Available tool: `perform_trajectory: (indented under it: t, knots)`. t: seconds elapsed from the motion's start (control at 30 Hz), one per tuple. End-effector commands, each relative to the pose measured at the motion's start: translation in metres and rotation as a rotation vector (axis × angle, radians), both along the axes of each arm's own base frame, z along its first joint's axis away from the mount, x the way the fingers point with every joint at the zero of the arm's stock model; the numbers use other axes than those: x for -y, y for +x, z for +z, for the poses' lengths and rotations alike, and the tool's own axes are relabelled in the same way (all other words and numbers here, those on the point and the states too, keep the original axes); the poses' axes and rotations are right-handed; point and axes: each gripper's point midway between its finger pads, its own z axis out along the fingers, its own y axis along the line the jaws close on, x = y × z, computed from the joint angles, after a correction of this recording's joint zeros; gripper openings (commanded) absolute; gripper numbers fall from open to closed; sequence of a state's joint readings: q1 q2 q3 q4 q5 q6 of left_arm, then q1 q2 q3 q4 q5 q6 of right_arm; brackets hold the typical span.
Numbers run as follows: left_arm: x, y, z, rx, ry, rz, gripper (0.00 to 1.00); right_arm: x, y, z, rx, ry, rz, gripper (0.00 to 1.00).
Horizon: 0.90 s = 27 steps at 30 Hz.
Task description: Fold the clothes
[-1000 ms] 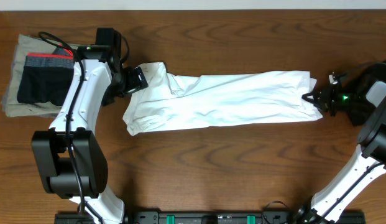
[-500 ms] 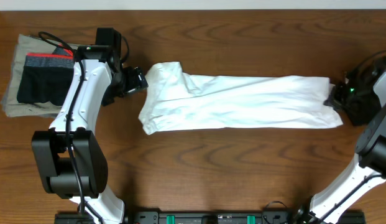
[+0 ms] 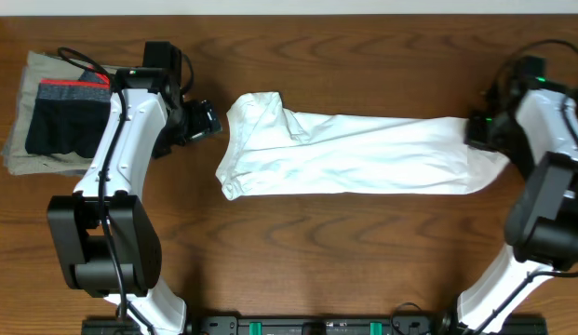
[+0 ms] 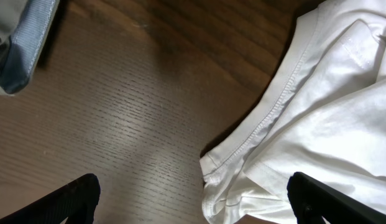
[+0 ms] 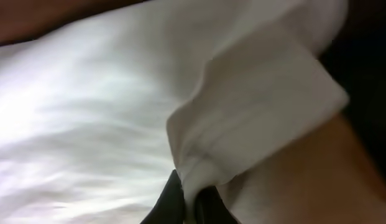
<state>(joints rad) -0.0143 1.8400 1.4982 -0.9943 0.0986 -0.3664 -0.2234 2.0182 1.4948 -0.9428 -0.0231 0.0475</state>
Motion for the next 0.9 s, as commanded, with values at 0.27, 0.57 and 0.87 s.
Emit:
perform_trajectory:
  t: [0.27,0.57,0.87]
  knots:
    - [-0.001,0.001,0.006,0.014,0.003,-0.005,0.98,-0.076,0.004,-0.002,-0.016,-0.013,0.119,0.01]
    - [-0.001,0.002,0.006,0.014,0.003,-0.005,0.98,-0.120,0.003,-0.004,-0.014,0.036,0.138,0.01]
    - [-0.001,0.002,0.006,0.014,0.003,-0.005,0.98,-0.150,-0.014,-0.018,-0.052,0.053,0.211,0.02]
